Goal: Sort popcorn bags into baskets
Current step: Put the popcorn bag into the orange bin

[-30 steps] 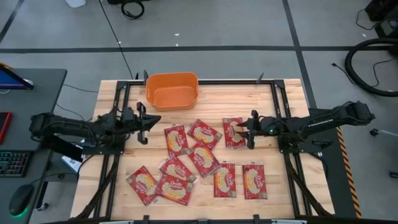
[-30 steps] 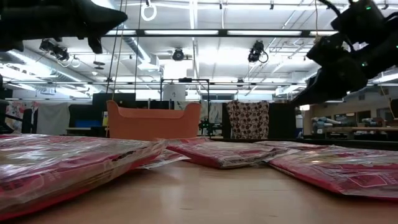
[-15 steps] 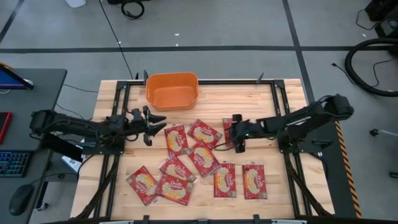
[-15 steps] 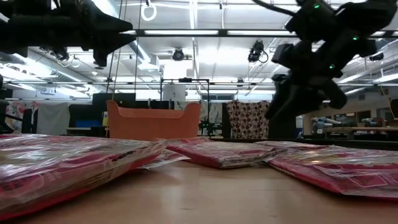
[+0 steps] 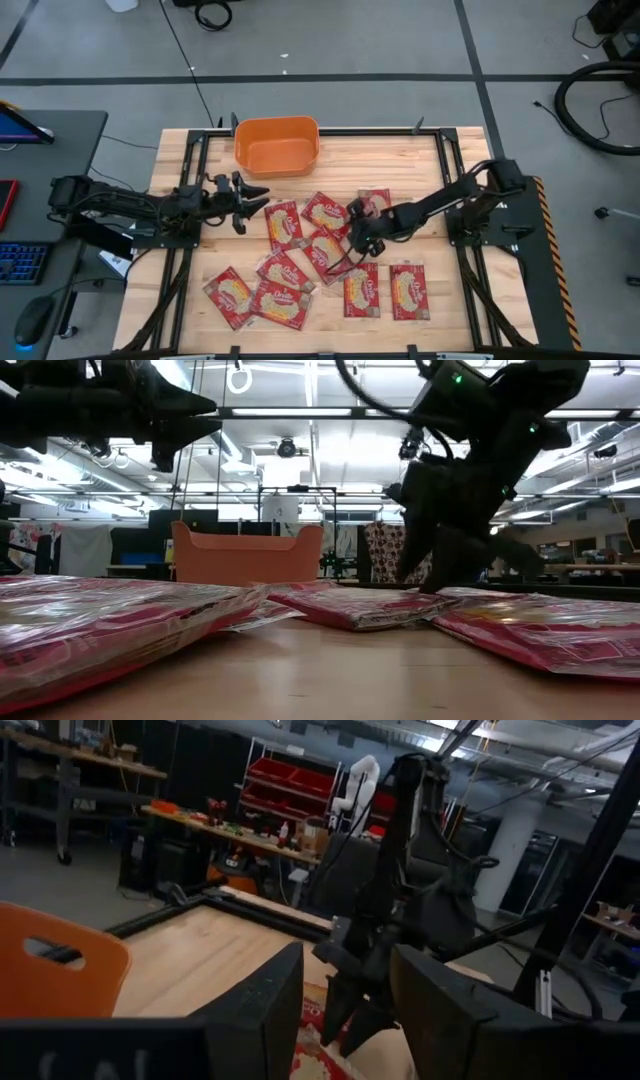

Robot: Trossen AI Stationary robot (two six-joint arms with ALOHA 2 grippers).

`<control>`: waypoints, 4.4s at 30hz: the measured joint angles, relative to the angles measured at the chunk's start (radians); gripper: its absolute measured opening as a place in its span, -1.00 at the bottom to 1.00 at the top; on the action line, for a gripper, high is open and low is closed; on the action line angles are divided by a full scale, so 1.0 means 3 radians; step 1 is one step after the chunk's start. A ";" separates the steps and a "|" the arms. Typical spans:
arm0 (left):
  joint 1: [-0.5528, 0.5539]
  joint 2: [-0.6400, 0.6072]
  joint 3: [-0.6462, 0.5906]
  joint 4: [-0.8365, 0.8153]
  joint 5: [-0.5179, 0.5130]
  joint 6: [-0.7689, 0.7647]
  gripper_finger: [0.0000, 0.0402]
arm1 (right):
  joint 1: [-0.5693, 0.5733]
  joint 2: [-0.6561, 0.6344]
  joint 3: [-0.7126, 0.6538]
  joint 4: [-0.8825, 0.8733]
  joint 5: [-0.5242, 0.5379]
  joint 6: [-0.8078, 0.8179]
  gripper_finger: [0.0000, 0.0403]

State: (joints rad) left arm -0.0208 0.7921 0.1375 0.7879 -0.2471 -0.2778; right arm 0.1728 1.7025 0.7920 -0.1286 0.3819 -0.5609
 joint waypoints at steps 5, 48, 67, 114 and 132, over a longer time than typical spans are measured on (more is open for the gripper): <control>-0.0003 0.0000 0.0000 -0.0030 -0.0001 -0.0025 -0.21 | 0.0020 0.0157 0.0045 0.0007 0.0193 -0.0232 -0.24; 0.0000 0.0000 0.0000 -0.0158 0.0075 0.0344 -0.21 | -0.0768 0.0165 0.1618 0.1297 -0.0133 -0.1340 -0.97; -0.0003 0.0065 -0.0001 -0.0779 0.0008 -0.0173 -0.21 | -0.1545 0.1090 0.2921 0.1305 -0.1552 -0.1509 -0.97; 0.0027 0.0041 -0.0001 0.0107 -0.0684 0.0559 -0.21 | -0.2103 0.1953 0.4073 0.1022 -0.2362 -0.1486 -0.97; 0.0028 0.0041 -0.0001 0.0097 -0.0684 0.0557 -0.21 | -0.2206 0.1955 0.4072 0.0713 -0.2449 -0.1334 -0.96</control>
State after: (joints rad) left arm -0.0124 0.8043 0.1371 0.8169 -0.4522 -0.1108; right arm -0.4889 2.2890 2.0136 0.0853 -0.3527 -0.9611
